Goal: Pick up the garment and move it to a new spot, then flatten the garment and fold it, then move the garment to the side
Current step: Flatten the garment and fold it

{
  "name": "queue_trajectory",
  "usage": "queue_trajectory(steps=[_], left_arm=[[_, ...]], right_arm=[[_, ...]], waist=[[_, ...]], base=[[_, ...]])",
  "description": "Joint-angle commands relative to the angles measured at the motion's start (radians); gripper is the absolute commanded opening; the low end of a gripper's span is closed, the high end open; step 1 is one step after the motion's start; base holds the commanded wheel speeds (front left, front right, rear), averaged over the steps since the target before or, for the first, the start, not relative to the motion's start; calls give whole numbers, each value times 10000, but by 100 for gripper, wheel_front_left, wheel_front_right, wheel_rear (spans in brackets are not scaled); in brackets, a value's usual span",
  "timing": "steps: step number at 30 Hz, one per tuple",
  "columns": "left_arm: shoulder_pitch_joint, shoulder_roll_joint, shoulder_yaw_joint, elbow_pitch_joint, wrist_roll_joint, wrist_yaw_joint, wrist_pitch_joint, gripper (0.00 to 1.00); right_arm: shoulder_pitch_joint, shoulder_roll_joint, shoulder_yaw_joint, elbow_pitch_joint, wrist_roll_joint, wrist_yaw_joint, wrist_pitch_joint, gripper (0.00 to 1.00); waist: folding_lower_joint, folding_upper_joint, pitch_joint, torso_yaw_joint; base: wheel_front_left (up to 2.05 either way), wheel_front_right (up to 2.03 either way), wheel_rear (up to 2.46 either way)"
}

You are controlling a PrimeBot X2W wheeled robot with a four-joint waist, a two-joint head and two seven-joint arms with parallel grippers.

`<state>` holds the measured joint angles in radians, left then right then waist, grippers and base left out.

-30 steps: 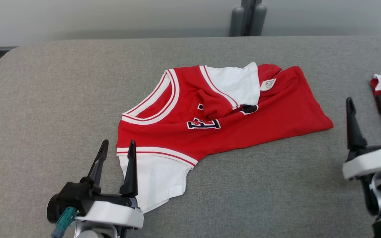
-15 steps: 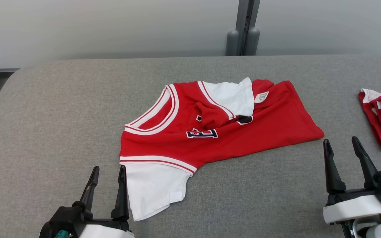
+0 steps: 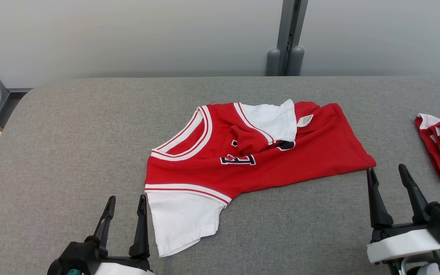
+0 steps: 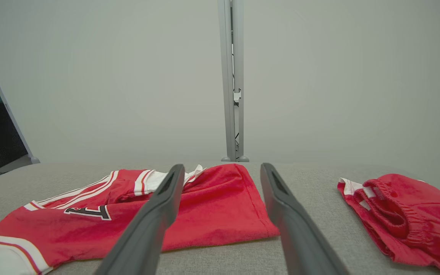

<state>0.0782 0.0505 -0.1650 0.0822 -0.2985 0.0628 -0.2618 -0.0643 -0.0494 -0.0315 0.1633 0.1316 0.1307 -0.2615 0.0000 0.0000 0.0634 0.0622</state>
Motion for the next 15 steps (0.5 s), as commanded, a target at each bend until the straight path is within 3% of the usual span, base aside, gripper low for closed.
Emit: queue_trajectory(steps=[1,10,15], left_arm=[[95,23,42,0,87,-22,-43,100],[164,16,-266,462,94,-104,16,100],[344,65,-693,883,-194,-351,1244,100]], right_arm=[[94,-34,18,-2,95,1,-52,100],[9,-34,116,41,134,1,-52,100],[13,-34,146,115,15,1,-52,100]], waist=[[0,0,0,4],[0,0,119,4],[0,0,205,38]], base=[[0,0,0],[0,0,0],[0,0,0]])
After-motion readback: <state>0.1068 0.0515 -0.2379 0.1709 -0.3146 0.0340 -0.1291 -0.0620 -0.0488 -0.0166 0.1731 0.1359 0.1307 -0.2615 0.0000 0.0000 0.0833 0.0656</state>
